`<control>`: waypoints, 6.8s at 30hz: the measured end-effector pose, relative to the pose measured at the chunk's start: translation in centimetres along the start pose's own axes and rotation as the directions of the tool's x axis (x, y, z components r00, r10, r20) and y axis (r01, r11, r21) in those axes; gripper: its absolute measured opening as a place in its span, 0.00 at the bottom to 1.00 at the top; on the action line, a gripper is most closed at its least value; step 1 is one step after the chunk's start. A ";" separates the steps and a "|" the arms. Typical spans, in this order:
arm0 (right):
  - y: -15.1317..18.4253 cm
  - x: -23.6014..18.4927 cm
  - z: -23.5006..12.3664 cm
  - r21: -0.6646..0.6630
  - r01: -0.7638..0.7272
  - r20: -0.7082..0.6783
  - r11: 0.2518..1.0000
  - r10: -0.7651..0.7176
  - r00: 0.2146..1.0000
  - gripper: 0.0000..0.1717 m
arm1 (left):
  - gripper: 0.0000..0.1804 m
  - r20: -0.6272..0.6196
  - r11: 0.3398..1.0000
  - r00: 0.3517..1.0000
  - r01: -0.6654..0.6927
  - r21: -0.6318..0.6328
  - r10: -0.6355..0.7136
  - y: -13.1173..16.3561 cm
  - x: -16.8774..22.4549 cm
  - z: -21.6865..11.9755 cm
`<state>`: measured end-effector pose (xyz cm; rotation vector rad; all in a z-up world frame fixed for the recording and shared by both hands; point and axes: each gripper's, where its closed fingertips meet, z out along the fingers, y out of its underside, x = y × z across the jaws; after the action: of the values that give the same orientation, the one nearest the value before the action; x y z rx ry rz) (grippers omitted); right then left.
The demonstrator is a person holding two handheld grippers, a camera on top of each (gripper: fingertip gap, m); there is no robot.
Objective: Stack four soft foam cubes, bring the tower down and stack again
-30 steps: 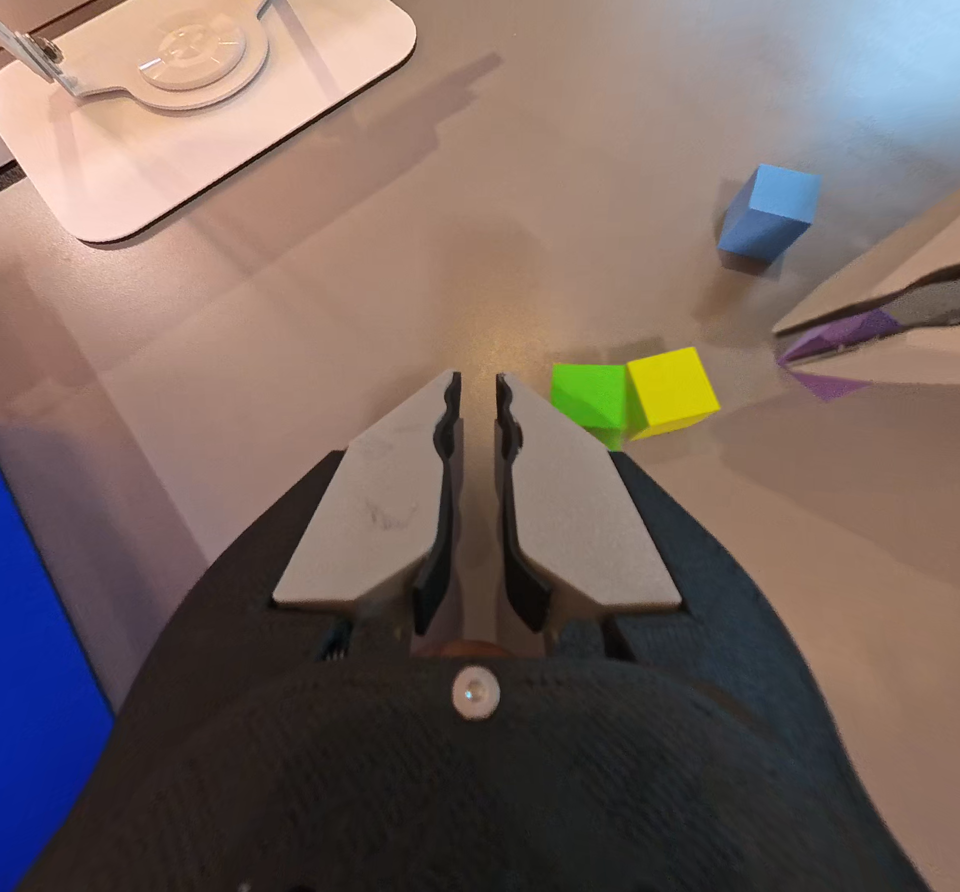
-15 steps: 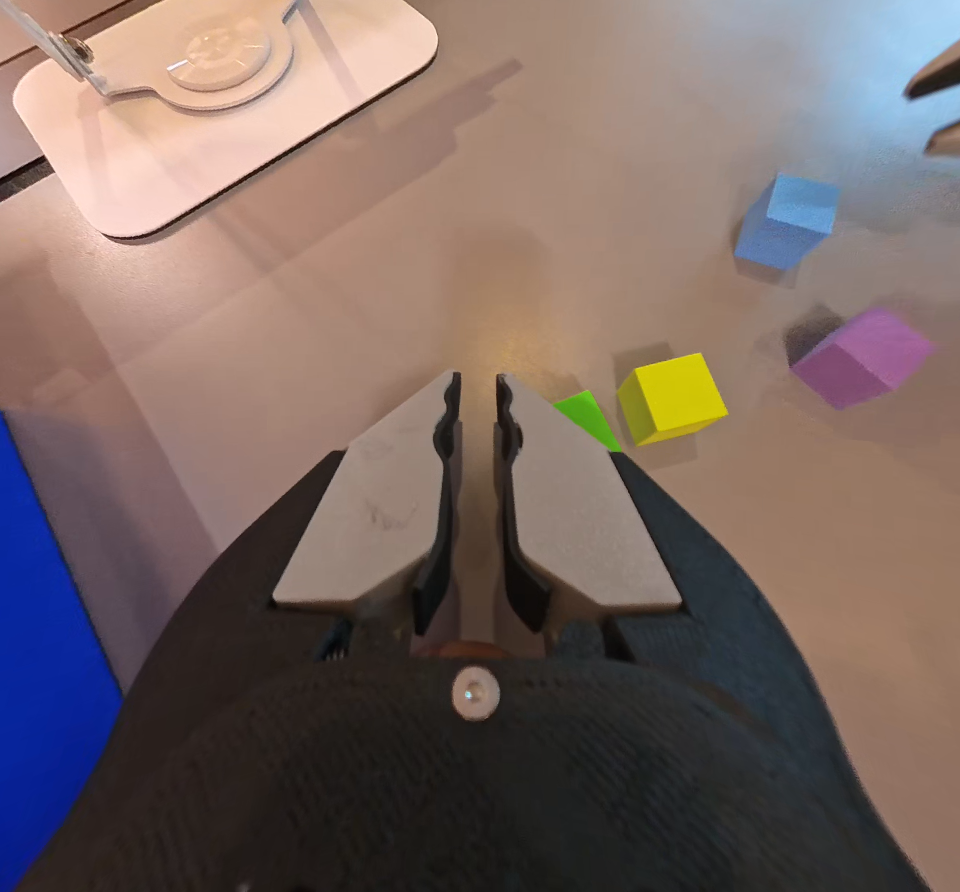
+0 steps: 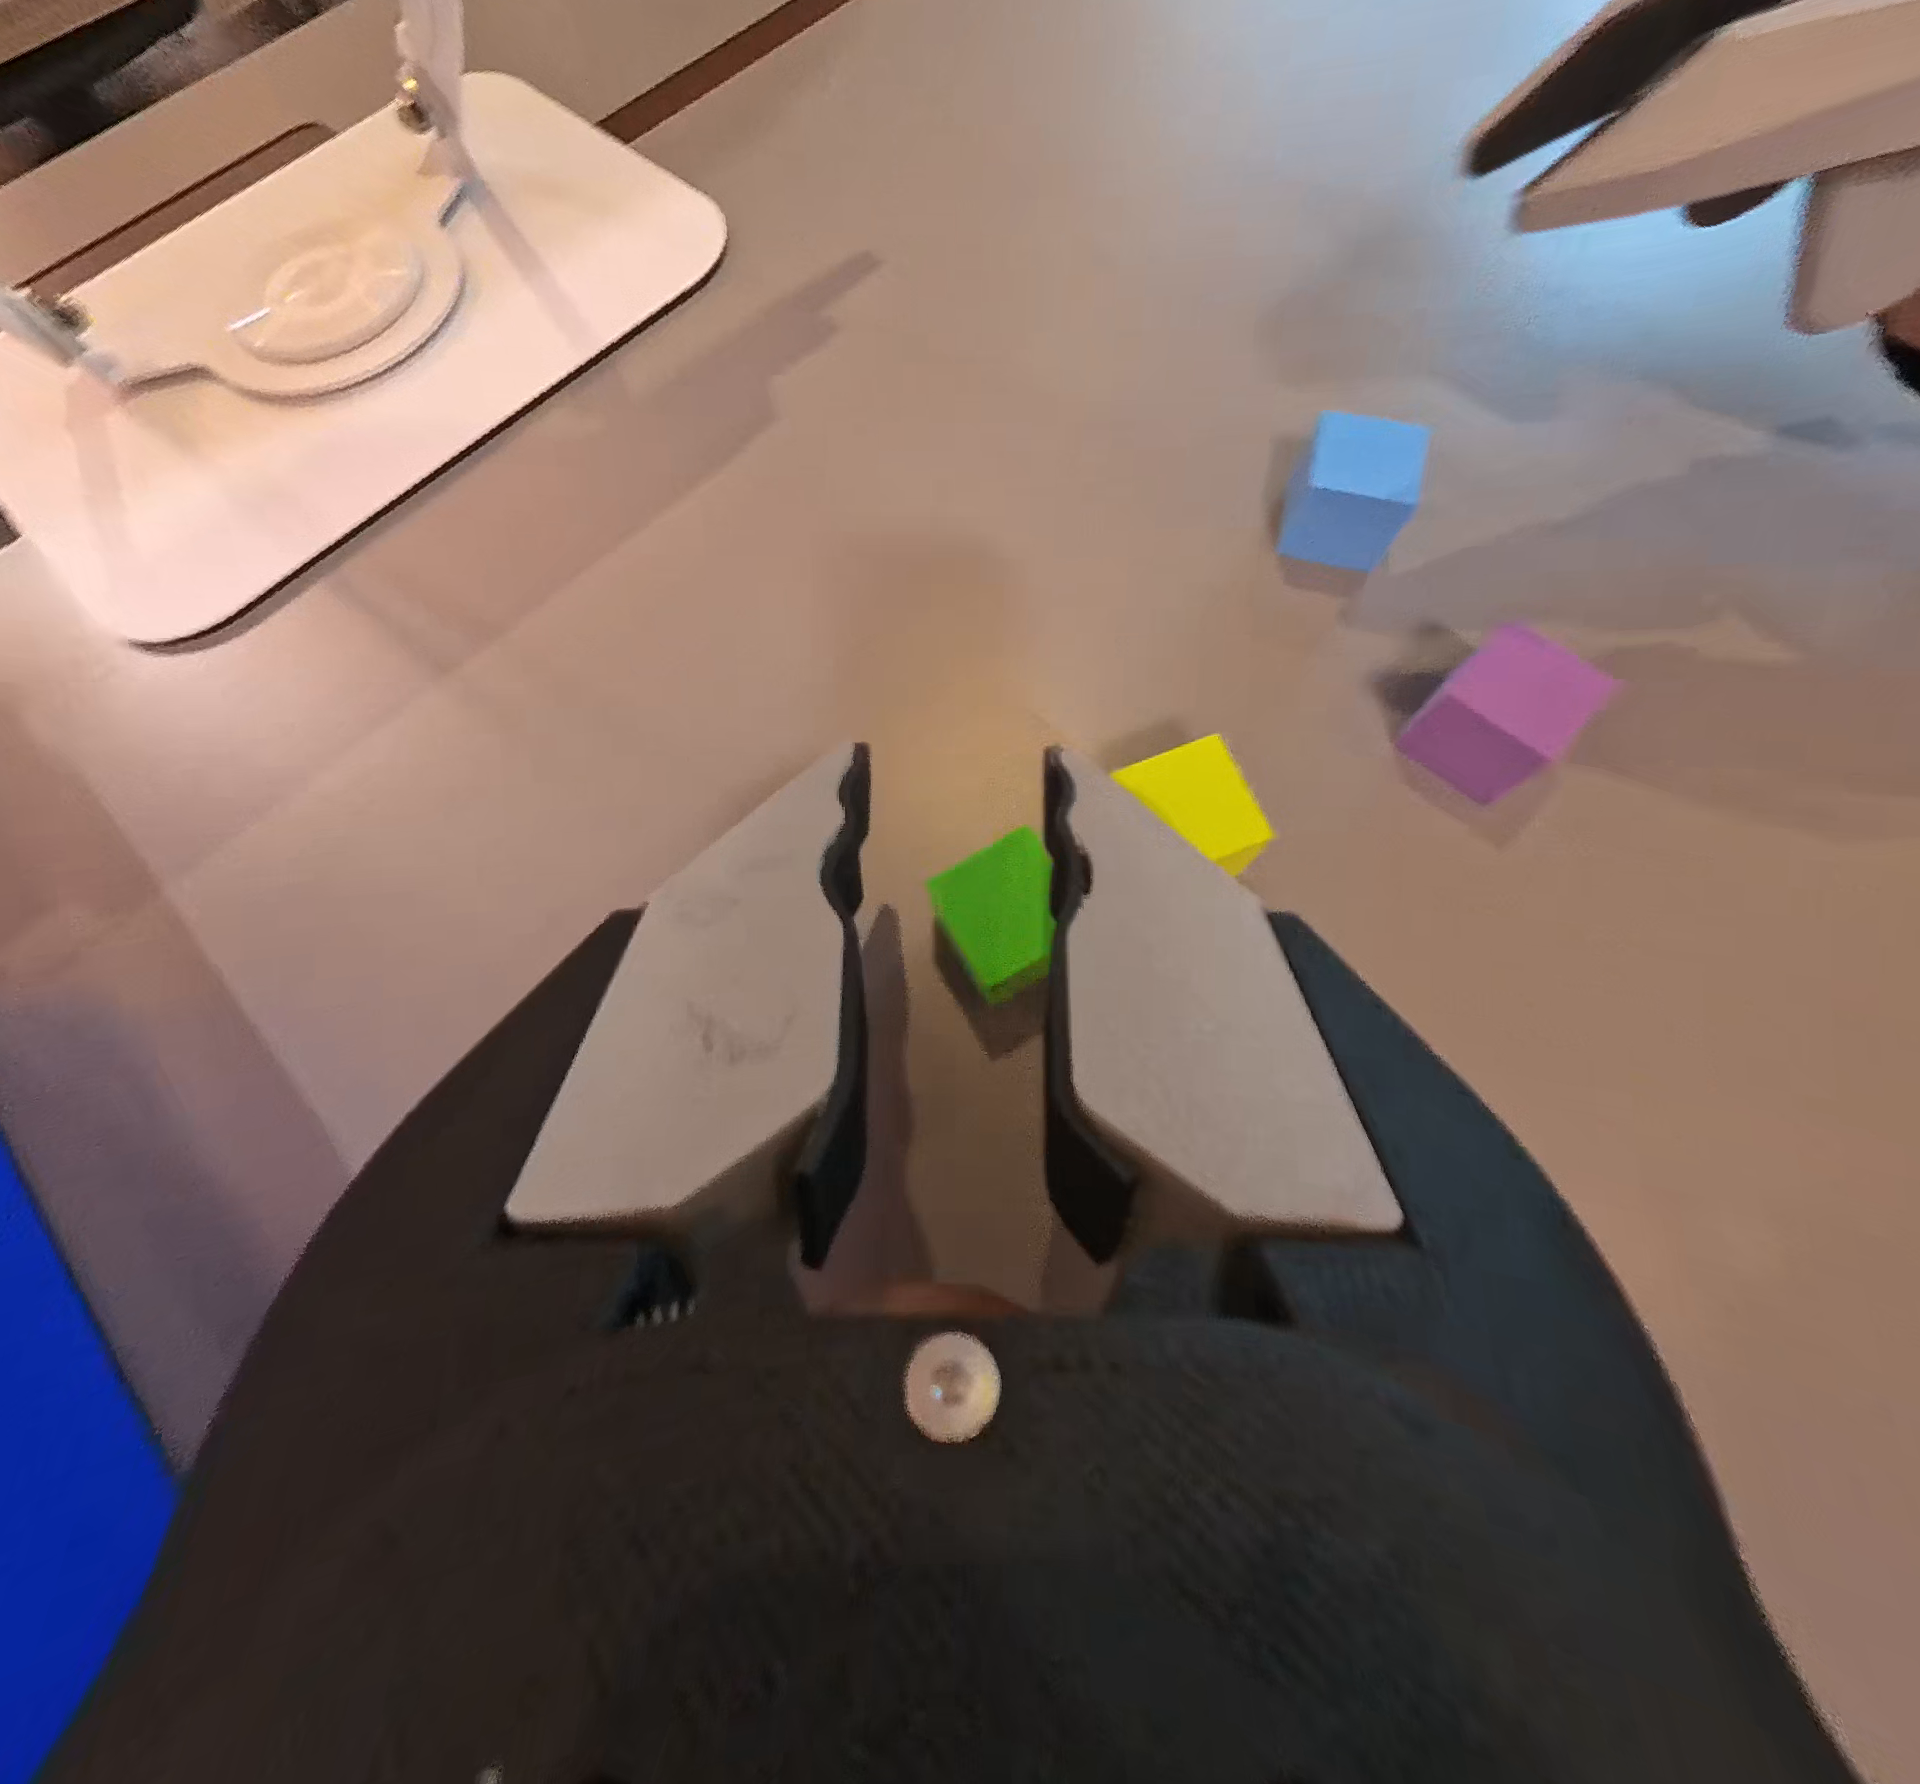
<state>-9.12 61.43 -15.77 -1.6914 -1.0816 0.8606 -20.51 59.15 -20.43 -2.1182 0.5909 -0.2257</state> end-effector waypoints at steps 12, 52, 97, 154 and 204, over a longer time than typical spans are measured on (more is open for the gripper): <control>-0.2 -1.2 0.2 -0.002 0.039 0.025 0.999 -0.039 0.999 0.07 | 0.24 -0.145 0.992 0.985 -0.105 -0.065 0.095 0.8 4.6 1.0; -0.4 -1.4 0.1 0.005 0.033 0.036 0.999 -0.033 0.999 0.07 | 0.00 -0.248 0.955 0.940 -0.271 -0.118 0.236 2.6 6.6 -1.5; 6.0 -5.7 -0.2 -0.305 0.276 0.345 0.912 -0.164 0.924 0.14 | 0.09 -0.314 0.944 0.922 -0.287 -0.164 0.226 3.8 9.3 -0.2; 5.5 -10.2 0.8 -0.255 0.409 0.437 0.876 -0.273 0.857 0.15 | 0.09 -0.054 1.000 0.999 -0.005 -0.020 0.004 0.2 2.5 -1.1; 6.0 1.3 1.6 -0.385 0.084 -0.105 0.919 -0.134 0.985 0.20 | 0.09 -0.061 1.000 0.998 0.002 -0.007 -0.002 -0.1 2.5 -1.4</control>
<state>-8.37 61.98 -22.03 -1.9512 -1.3004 0.4807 -18.84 56.92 -19.64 -2.1253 0.6263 -0.2899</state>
